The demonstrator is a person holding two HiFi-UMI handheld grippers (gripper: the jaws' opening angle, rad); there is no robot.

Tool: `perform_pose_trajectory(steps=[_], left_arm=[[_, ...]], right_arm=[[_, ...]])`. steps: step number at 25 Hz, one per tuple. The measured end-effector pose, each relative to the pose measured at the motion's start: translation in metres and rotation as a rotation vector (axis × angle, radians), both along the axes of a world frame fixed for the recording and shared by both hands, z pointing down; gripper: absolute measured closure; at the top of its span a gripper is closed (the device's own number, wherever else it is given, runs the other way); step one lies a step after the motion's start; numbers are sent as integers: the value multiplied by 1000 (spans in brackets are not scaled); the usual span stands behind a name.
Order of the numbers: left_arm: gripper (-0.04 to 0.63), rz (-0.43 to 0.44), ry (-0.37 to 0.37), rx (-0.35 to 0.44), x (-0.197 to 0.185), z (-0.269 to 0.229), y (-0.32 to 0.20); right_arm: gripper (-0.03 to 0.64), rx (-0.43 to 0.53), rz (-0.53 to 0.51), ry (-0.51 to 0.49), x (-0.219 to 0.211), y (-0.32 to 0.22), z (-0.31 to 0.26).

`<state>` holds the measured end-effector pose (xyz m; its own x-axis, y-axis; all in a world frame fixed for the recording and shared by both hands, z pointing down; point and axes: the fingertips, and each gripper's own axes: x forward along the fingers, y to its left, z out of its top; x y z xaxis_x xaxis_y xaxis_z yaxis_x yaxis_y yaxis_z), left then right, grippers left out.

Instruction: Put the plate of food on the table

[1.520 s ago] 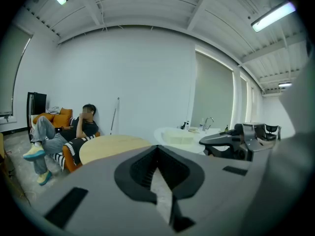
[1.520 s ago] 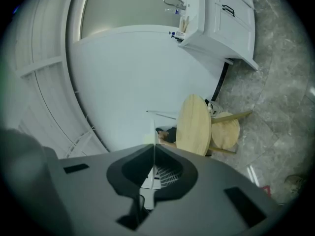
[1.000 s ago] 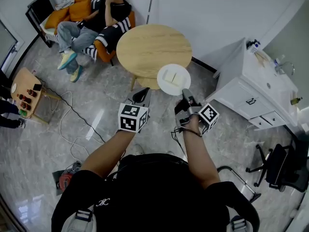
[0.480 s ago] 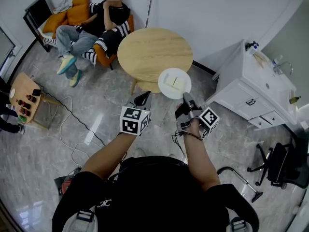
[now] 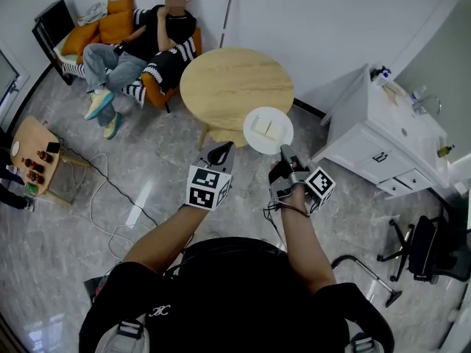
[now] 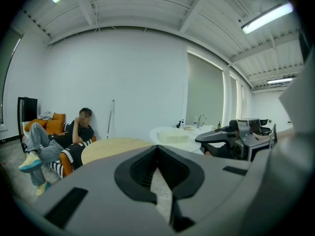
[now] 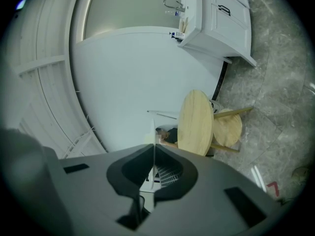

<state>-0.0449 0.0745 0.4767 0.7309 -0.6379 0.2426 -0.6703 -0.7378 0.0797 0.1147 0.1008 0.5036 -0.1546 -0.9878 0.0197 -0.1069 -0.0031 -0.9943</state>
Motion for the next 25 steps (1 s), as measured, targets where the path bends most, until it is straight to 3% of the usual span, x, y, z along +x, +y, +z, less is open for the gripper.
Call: perform_pose_trajectory(steps=[9, 25], left_arm=[[588, 26, 6, -43, -26, 9, -6], [588, 64, -28, -18, -42, 16, -11]], right_arm=[[601, 13, 47, -5, -21, 9, 2], [601, 20, 70, -6, -36, 8, 3]])
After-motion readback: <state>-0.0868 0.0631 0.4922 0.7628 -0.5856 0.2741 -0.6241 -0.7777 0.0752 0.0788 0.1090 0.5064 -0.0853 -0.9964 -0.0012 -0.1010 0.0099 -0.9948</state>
